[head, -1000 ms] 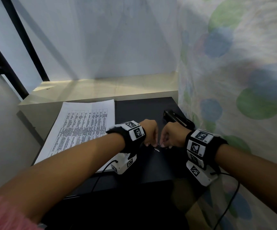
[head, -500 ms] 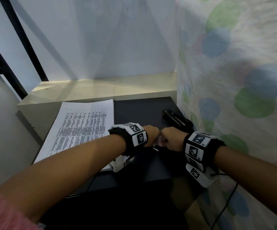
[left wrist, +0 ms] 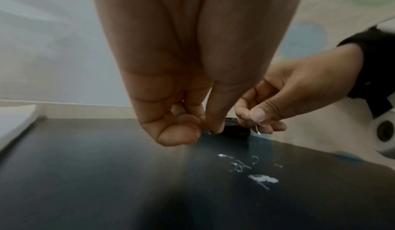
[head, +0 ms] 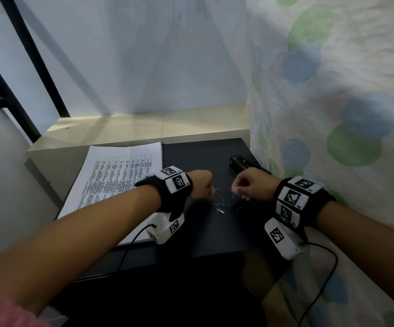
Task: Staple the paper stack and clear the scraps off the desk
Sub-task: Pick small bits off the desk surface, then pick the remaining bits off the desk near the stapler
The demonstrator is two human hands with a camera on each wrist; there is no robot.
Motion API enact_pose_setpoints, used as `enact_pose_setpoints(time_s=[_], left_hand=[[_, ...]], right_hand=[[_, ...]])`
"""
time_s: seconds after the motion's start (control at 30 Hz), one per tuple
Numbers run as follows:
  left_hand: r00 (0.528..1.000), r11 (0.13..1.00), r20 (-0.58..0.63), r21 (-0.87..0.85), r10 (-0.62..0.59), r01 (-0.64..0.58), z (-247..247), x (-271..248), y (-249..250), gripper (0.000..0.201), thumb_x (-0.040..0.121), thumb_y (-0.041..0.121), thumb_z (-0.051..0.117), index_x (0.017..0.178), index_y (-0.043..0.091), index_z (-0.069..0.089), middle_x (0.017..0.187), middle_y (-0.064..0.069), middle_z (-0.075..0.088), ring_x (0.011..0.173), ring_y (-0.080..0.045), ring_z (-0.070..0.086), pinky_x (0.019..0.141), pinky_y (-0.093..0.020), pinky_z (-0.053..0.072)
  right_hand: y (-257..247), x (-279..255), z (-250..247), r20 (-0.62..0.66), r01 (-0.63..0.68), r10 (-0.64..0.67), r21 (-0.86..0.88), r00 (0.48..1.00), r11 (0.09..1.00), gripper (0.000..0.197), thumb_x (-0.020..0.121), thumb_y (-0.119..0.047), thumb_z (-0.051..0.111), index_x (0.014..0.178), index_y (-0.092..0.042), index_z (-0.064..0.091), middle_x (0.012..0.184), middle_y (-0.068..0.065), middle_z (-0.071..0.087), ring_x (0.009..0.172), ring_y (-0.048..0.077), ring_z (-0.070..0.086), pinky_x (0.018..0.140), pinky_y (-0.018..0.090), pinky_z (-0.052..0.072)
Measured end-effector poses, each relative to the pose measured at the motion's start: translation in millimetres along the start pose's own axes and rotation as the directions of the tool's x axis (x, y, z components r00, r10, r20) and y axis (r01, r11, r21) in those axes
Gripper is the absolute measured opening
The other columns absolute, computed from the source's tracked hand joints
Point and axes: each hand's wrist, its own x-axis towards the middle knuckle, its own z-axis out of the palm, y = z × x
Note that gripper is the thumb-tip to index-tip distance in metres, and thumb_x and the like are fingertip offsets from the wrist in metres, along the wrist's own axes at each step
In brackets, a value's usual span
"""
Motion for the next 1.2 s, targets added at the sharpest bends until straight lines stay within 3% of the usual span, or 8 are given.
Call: enact_pose_setpoints(time_s=[0.2,0.33,0.4,0.6,0.8,0.93,1.07,1.2], left_hand=[[0.998,0.998,-0.052,-0.052,-0.024,0.021,-22.6,-38.8,-20.1,0.028,0.095,0.015,0.046,0.109,0.002,0.067,0.114,-0.012,0.067,0.096,-0.025,0.063,0.091,-0.032,0.048],[0.994,0.995,-0.091,-0.082,-0.061,0.054,-31.4,-82.5,-46.6,0.029,0.097,0.016,0.044,0.107,-0.001,0.065,0.092,-0.004,0.059,0.057,-0.009,0.054,0.061,-0.022,0.046],[0.988,0.99,-0.109,-0.102,-0.111,0.1,-32.0,-108.1,-65.2,0.03,0.098,0.018,0.044,0.109,-0.001,0.063,0.093,-0.002,0.055,0.057,-0.007,0.051,0.055,-0.017,0.041],[0.962,0.963,-0.087,-0.1,-0.26,0.251,-21.7,-184.9,-139.5,0.021,0.098,0.017,0.044,0.084,0.003,0.054,0.086,-0.011,0.054,0.065,-0.02,0.048,0.062,-0.023,0.039],[0.881,0.886,-0.106,-0.105,-0.461,0.452,5.6,-258.1,-213.1,0.018,0.093,0.012,0.046,0.078,0.006,0.053,0.083,-0.012,0.052,0.077,-0.021,0.047,0.07,-0.026,0.038],[0.814,0.819,-0.1,-0.122,-0.572,0.561,29.4,-290.3,-245.2,0.029,0.094,0.012,0.046,0.102,-0.009,0.064,0.111,-0.024,0.066,0.104,-0.033,0.062,0.093,-0.036,0.048],[0.776,0.779,-0.091,-0.138,-0.624,0.611,46.7,-307.1,-263.5,0.033,0.095,0.012,0.044,0.114,-0.011,0.057,0.126,-0.026,0.058,0.118,-0.037,0.055,0.098,-0.038,0.044],[0.77,0.771,-0.078,-0.151,-0.633,0.618,52.9,-308.3,-275.3,0.033,0.096,0.008,0.041,0.12,-0.008,0.057,0.13,-0.024,0.057,0.122,-0.035,0.054,0.102,-0.039,0.042]], right_hand=[[-30.8,-6.8,-1.0,-0.022,0.056,-0.056,0.003,0.998,0.998,0.012,0.091,-0.015,0.056,0.084,-0.012,0.065,0.066,-0.003,0.059,0.057,0.005,0.054,0.062,0.012,0.046],[-67.4,-7.4,13.7,-0.016,0.131,-0.131,0.021,0.991,0.991,0.02,0.09,-0.012,0.056,0.072,-0.02,0.058,0.063,-0.002,0.058,0.054,0.008,0.054,0.052,0.008,0.046],[-91.4,-6.0,28.2,0.013,0.169,-0.169,0.031,0.986,0.985,0.022,0.09,-0.011,0.056,0.071,-0.02,0.057,0.063,-0.002,0.058,0.054,0.007,0.054,0.051,0.008,0.047],[-170.0,6.2,88.6,0.112,0.274,-0.276,0.033,0.955,0.961,0.009,0.092,-0.014,0.054,0.086,-0.01,0.06,0.064,-0.002,0.058,0.05,0.001,0.055,0.051,0.008,0.046],[-248.6,11.0,163.4,0.235,0.391,-0.39,0.044,0.89,0.919,0.016,0.092,-0.011,0.053,0.077,-0.012,0.058,0.06,-0.001,0.056,0.037,-0.007,0.051,0.046,0.003,0.043],[-291.7,9.1,215.6,0.28,0.439,-0.434,0.047,0.856,0.897,0.015,0.09,-0.012,0.055,0.089,-0.003,0.068,0.067,0.006,0.06,0.039,-0.003,0.052,0.056,0.015,0.045],[-327.9,-1.4,266.4,0.365,0.485,-0.457,0.018,0.811,0.874,0.02,0.089,-0.012,0.055,0.097,-0.001,0.069,0.081,0.006,0.059,0.069,0.013,0.054,0.069,0.022,0.042],[-343.5,-5.1,323.6,0.478,0.497,-0.409,-0.067,0.777,0.865,0.031,0.091,-0.015,0.054,0.06,-0.017,0.054,0.066,-0.004,0.052,0.054,0.0,0.037,0.052,0.007,0.033]])
